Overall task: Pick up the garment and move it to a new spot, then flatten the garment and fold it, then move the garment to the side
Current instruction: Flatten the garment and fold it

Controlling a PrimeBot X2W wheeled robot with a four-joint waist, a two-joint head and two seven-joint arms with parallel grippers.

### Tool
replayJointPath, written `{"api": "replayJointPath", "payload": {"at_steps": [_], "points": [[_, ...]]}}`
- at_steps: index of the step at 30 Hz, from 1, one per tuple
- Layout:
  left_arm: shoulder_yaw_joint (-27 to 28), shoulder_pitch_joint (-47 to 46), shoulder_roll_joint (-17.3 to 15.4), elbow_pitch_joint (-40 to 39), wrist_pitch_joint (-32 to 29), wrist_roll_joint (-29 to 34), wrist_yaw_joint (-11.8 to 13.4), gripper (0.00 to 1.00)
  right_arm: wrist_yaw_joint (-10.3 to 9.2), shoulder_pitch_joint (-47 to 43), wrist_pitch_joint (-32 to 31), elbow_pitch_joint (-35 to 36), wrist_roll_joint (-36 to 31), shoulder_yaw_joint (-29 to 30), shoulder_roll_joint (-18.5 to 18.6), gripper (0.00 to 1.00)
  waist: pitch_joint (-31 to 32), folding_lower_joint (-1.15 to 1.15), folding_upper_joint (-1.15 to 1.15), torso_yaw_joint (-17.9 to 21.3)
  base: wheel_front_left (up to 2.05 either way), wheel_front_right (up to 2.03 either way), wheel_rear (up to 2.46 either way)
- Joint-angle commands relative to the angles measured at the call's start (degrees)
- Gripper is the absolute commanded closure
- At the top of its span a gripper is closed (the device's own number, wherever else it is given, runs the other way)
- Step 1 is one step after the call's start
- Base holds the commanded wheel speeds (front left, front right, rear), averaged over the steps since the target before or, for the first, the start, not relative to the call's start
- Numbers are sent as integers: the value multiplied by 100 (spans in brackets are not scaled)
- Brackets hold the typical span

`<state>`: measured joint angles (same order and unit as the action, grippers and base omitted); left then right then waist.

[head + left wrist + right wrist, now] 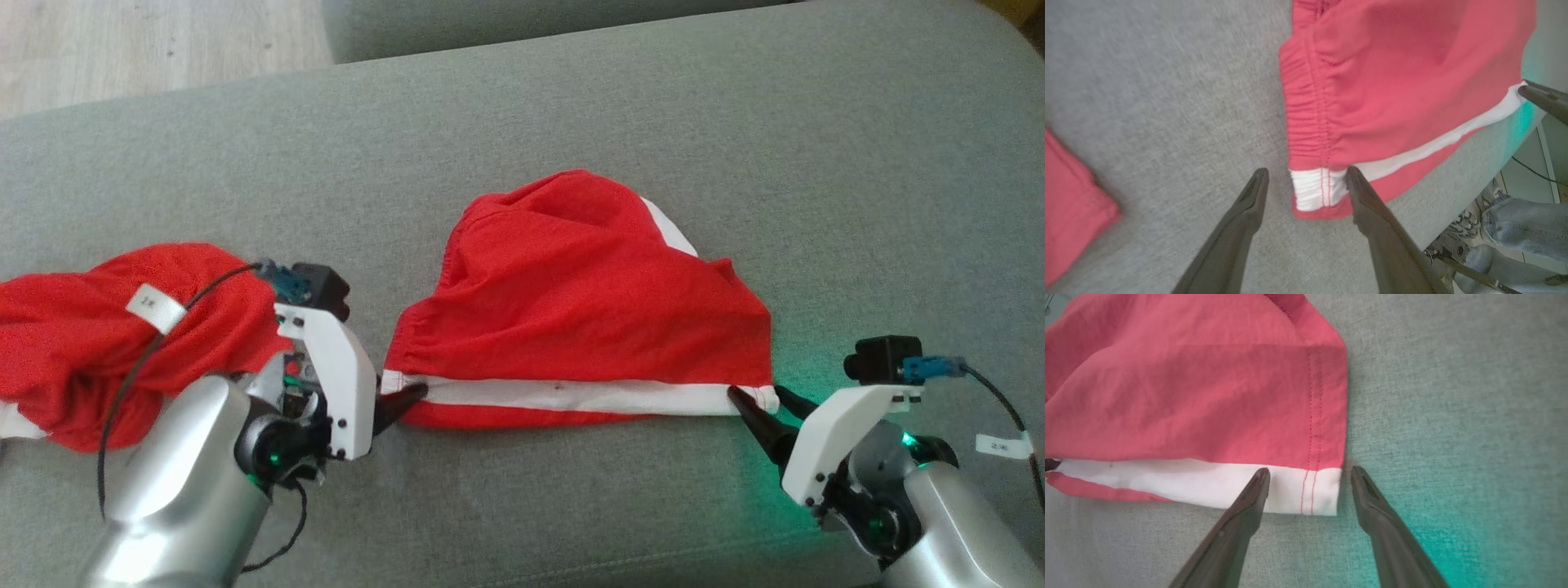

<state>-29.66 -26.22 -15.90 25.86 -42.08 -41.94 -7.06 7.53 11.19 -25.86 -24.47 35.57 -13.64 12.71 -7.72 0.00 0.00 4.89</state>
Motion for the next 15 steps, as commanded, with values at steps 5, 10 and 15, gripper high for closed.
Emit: {"api": "replayJointPath", "payload": {"at_steps": [5, 10, 15], "points": [[88, -403, -226, -38, -50, -126, -30, 0, -4, 189, 134, -7, 164, -259, -11, 0, -23, 0, 0, 14, 0, 0, 0], [16, -445, -228, 48, -10, -223, -36, 100, -4, 226, 194, -17, 307, -456, 46, 71, -35, 0, 0, -9, 0, 0, 0], [-83, -477, -261, 98, 49, -327, -40, 100, -4, 252, 312, -11, 499, -662, 175, 100, -23, 0, 0, -43, 0, 0, 0]]}}
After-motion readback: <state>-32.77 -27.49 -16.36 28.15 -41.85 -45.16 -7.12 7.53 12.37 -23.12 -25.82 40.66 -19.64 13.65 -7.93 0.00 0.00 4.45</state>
